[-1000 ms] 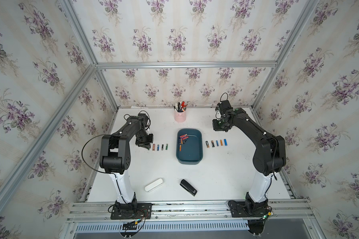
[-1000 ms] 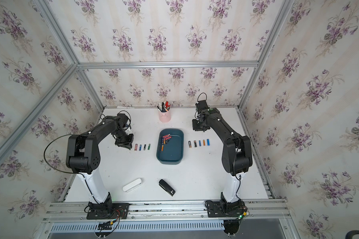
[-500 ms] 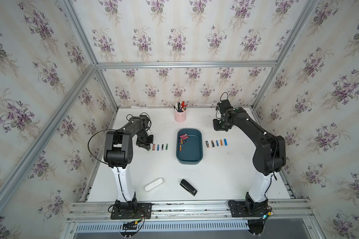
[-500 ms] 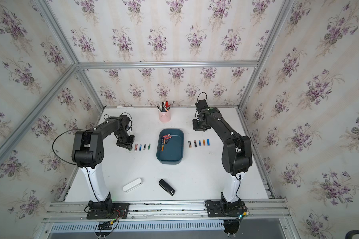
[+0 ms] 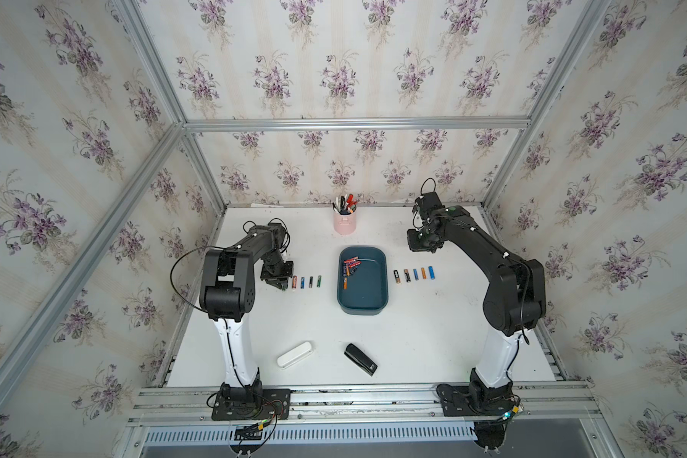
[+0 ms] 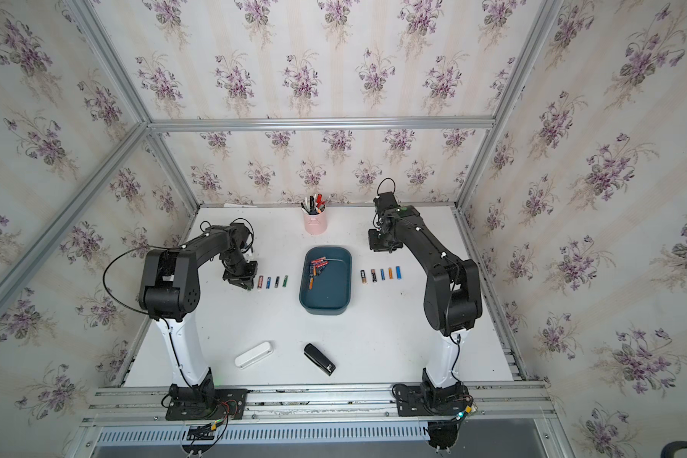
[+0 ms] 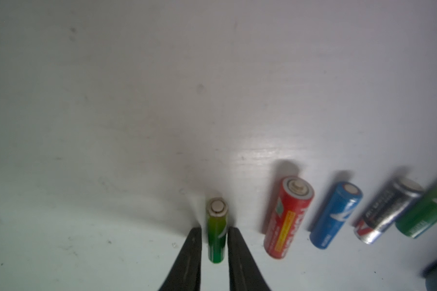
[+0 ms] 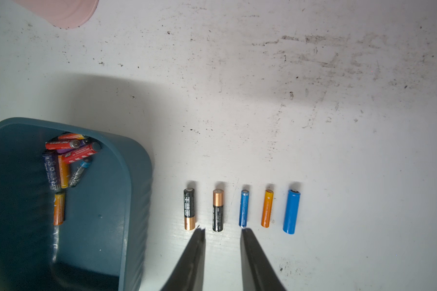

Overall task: Take the batteries out of the storage box
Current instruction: Place the battery at the center of the board.

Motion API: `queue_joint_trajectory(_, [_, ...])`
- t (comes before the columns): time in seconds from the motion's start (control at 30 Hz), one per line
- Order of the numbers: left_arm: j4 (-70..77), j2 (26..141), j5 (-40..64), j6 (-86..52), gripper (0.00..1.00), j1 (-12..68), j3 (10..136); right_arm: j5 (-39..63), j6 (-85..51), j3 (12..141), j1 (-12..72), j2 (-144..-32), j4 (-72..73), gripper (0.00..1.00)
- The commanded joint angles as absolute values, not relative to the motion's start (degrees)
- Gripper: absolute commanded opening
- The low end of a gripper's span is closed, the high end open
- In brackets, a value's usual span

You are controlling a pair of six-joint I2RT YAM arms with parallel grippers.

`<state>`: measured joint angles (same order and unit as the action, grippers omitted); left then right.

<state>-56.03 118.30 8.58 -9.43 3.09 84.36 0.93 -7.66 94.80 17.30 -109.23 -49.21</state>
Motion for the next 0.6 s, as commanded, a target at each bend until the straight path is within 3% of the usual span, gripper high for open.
queue_joint_trajectory(0.0, [-56.93,117.94,7.47,-9.01,0.25,3.07,84.92,0.75,-7.65,95.07,17.41,-109.46,-49.66,0.3])
queue_joint_trajectory(0.27, [-59.23,116.69,9.87,-8.81,0.32,3.03,87.36,0.97,-8.23,95.93,18.46,-109.71,-49.87,0.3])
queue_joint_trajectory(0.57, [-63.22,113.41,9.45,-8.79,0.41,3.08,90.84,2.74,-13.0,97.43,27.92,-110.55,-47.66,0.3])
